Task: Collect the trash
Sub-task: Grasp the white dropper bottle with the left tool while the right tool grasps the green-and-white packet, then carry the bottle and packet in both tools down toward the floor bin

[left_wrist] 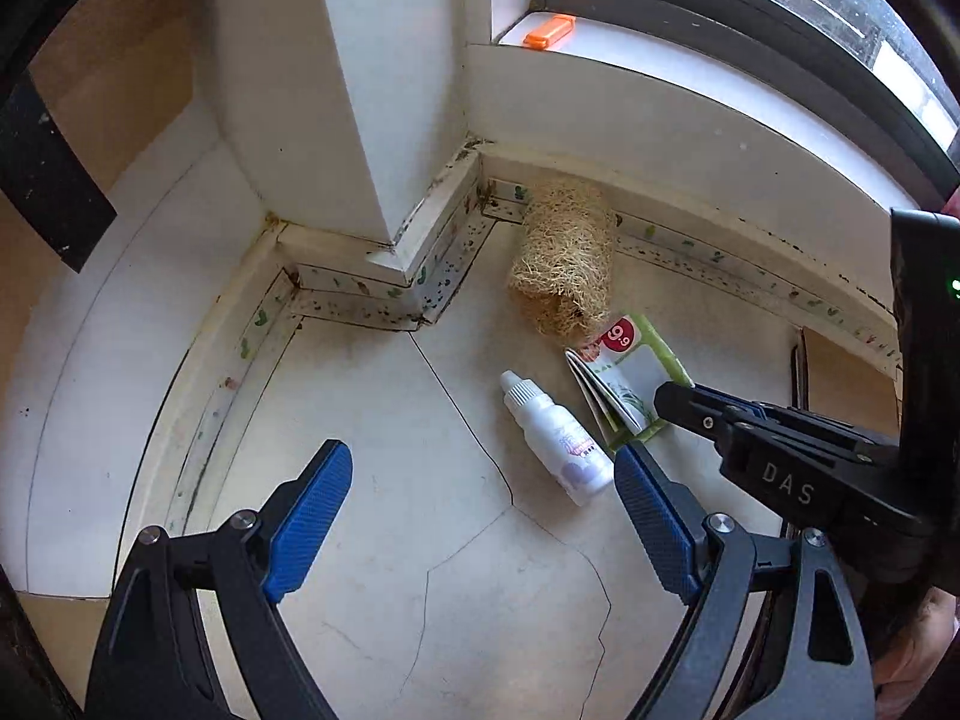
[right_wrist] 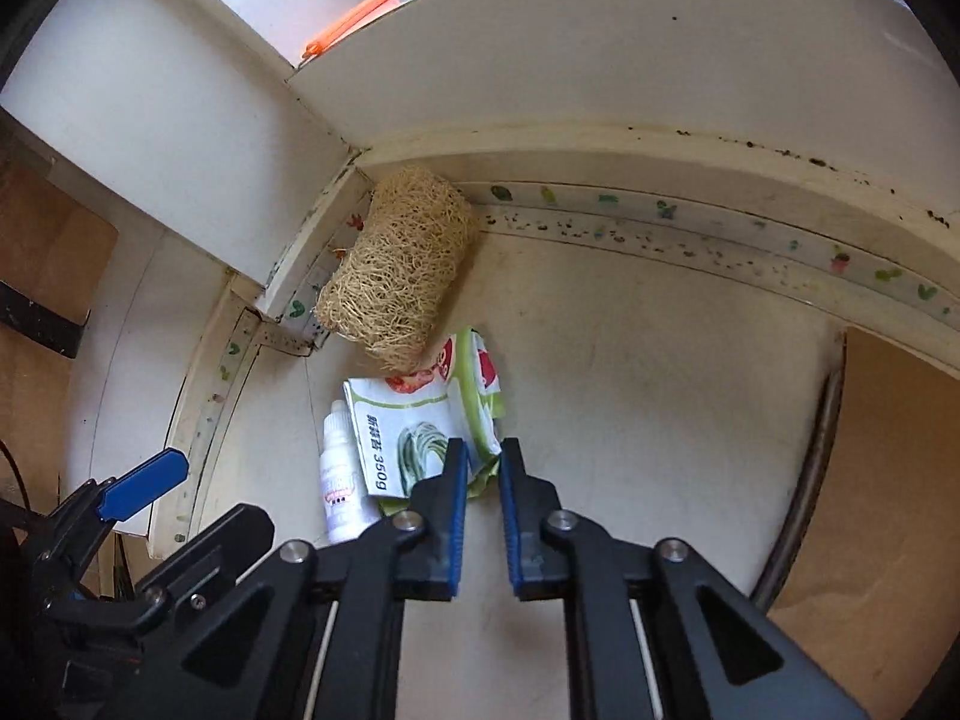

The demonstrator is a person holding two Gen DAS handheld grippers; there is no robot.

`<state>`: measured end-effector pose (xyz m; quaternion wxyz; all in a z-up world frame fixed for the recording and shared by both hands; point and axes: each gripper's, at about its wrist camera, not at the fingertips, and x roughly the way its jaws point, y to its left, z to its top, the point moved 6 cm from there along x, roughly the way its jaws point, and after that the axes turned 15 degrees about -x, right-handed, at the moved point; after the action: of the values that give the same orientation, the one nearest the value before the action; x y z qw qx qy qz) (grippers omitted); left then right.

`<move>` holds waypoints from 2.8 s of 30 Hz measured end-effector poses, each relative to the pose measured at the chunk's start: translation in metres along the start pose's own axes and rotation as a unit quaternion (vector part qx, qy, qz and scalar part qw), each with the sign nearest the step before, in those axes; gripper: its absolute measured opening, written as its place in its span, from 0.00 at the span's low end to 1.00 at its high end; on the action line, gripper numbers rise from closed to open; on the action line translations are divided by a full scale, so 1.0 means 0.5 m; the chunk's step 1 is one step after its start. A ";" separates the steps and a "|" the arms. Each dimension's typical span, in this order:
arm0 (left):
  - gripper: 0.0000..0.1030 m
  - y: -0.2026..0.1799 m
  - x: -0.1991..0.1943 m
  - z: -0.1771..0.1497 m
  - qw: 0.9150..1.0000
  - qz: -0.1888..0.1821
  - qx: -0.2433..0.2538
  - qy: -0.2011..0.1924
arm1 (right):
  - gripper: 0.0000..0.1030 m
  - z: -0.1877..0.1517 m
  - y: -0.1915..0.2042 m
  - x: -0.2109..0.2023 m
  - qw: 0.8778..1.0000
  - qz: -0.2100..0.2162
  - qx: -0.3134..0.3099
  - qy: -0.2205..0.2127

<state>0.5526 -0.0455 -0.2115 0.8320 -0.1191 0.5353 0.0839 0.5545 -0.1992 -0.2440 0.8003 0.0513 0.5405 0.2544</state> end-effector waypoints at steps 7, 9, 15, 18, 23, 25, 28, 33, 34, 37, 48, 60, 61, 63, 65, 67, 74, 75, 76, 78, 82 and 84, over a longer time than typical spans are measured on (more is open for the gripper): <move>0.85 -0.036 0.031 0.004 1.000 -0.005 0.000 0.013 | 0.05 -0.001 -0.014 -0.056 0.999 -0.035 -0.008 -0.029; 0.85 -0.050 0.043 0.005 1.000 0.002 0.004 0.012 | 0.05 -0.001 -0.020 -0.071 0.998 -0.047 -0.008 -0.038; 0.67 -0.071 0.081 0.010 0.999 0.009 -0.015 0.029 | 0.05 -0.011 -0.046 -0.093 0.997 -0.064 -0.006 -0.048; 0.55 -0.075 0.100 0.009 0.999 0.010 -0.022 0.039 | 0.05 -0.017 -0.051 -0.090 0.997 -0.064 -0.002 -0.047; 0.26 -0.079 0.118 -0.005 0.998 0.008 -0.018 0.053 | 0.05 -0.028 -0.063 -0.096 0.997 -0.064 0.003 -0.046; 0.24 -0.082 0.124 -0.005 0.998 0.007 -0.015 0.053 | 0.05 -0.031 -0.062 -0.096 0.997 -0.064 0.002 -0.046; 0.24 -0.086 0.136 -0.004 0.999 0.009 -0.009 0.051 | 0.05 -0.034 -0.061 -0.098 0.997 -0.064 0.003 -0.046; 0.23 -0.086 0.120 -0.013 0.999 0.012 0.012 0.037 | 0.04 -0.044 -0.051 -0.111 0.997 -0.060 0.005 -0.050; 0.23 -0.086 0.113 -0.015 0.999 0.010 0.015 0.033 | 0.04 -0.047 -0.046 -0.116 0.997 -0.059 0.003 -0.052; 0.23 -0.070 0.072 -0.022 1.000 0.001 0.020 0.024 | 0.04 -0.058 -0.029 -0.138 0.997 -0.055 0.003 -0.061; 0.23 -0.044 -0.114 -0.056 0.999 -0.031 0.038 -0.020 | 0.04 -0.097 0.092 -0.273 0.993 -0.037 -0.005 -0.116; 0.23 0.028 -0.344 -0.210 0.993 -0.078 0.074 -0.055 | 0.04 -0.224 0.275 -0.454 0.984 -0.038 -0.005 -0.175; 0.23 0.038 -0.361 -0.230 0.992 -0.082 0.078 -0.057 | 0.04 -0.242 0.293 -0.469 0.983 -0.042 -0.006 -0.178; 0.23 0.059 -0.392 -0.265 0.991 -0.089 0.083 -0.061 | 0.04 -0.274 0.322 -0.490 0.982 -0.046 -0.005 -0.182; 0.23 0.080 -0.424 -0.303 0.989 -0.100 0.084 -0.062 | 0.04 -0.313 0.357 -0.510 0.981 -0.049 -0.003 -0.187; 0.23 0.105 -0.456 -0.342 0.988 -0.110 0.087 -0.065 | 0.04 -0.351 0.390 -0.531 0.979 -0.059 -0.003 -0.194; 0.23 0.197 -0.547 -0.476 0.983 -0.130 0.105 -0.075 | 0.04 -0.503 0.504 -0.570 0.977 -0.083 -0.002 -0.199; 0.23 0.213 -0.556 -0.493 0.983 -0.135 0.105 -0.074 | 0.04 -0.521 0.518 -0.572 0.976 -0.085 -0.002 -0.199; 0.23 0.228 -0.564 -0.511 0.982 -0.138 0.106 -0.074 | 0.04 -0.542 0.533 -0.574 0.976 -0.087 -0.001 -0.199; 0.23 0.256 -0.581 -0.553 0.981 -0.140 0.110 -0.076 | 0.04 -0.580 0.561 -0.577 0.976 -0.092 -0.001 -0.199; 0.23 0.310 -0.588 -0.630 0.980 -0.145 0.116 -0.071 | 0.04 -0.651 0.611 -0.572 0.976 -0.100 -0.009 -0.192; 0.23 0.333 -0.580 -0.666 0.981 -0.145 0.116 -0.064 | 0.04 -0.687 0.633 -0.562 0.977 -0.105 -0.019 -0.185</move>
<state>0.0986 0.0146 -0.0983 0.8759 -0.0929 0.4643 -0.0929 0.0568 -0.1217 -0.0360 0.9097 0.0253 0.3804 0.1647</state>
